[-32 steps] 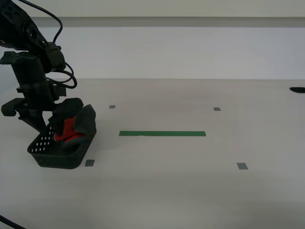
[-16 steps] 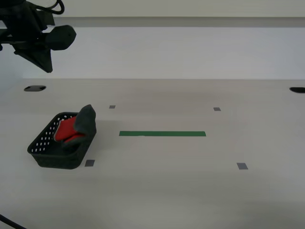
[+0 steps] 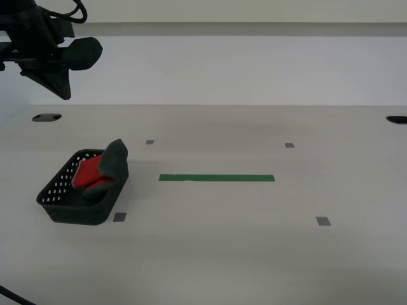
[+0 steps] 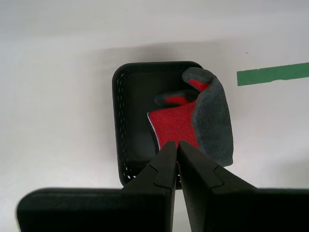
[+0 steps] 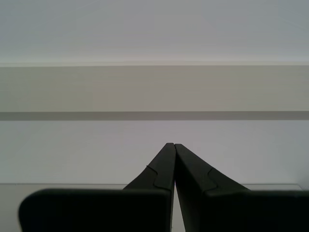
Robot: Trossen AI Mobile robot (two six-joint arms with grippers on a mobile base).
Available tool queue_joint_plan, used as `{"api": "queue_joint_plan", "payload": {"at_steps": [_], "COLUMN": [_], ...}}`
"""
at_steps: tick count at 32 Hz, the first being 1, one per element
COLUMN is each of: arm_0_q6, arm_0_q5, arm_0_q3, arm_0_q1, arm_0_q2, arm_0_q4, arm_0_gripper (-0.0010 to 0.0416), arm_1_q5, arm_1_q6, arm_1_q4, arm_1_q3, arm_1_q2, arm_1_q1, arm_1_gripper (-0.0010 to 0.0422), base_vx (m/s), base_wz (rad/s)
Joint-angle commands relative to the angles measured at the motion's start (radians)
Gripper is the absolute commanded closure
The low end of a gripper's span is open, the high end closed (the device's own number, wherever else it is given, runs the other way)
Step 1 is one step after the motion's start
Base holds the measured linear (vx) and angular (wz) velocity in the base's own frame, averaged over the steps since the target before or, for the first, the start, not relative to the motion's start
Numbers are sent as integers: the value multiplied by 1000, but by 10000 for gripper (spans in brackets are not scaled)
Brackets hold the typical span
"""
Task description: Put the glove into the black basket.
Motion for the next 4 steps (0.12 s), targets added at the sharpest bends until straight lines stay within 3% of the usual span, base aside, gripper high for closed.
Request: {"api": "queue_joint_plan", "payload": {"at_steps": [1, 4], "arm_0_q6": [0, 0], "arm_0_q5": [0, 0], "arm_0_q3": [2, 2], "arm_0_q1": [0, 0], "arm_0_q2": [0, 0], "arm_0_q4": [2, 2], "arm_0_gripper": [405, 405], "arm_1_q5": [2, 2], "arm_1_q6": [-1, -1], "arm_1_q4": [4, 8], "arm_1_q3": [0, 0], "arm_1_q2": [0, 0], "arm_1_q1": [0, 0], "arm_1_gripper": [408, 408], "base_vx": [0, 0], "base_wz": [0, 0]}}
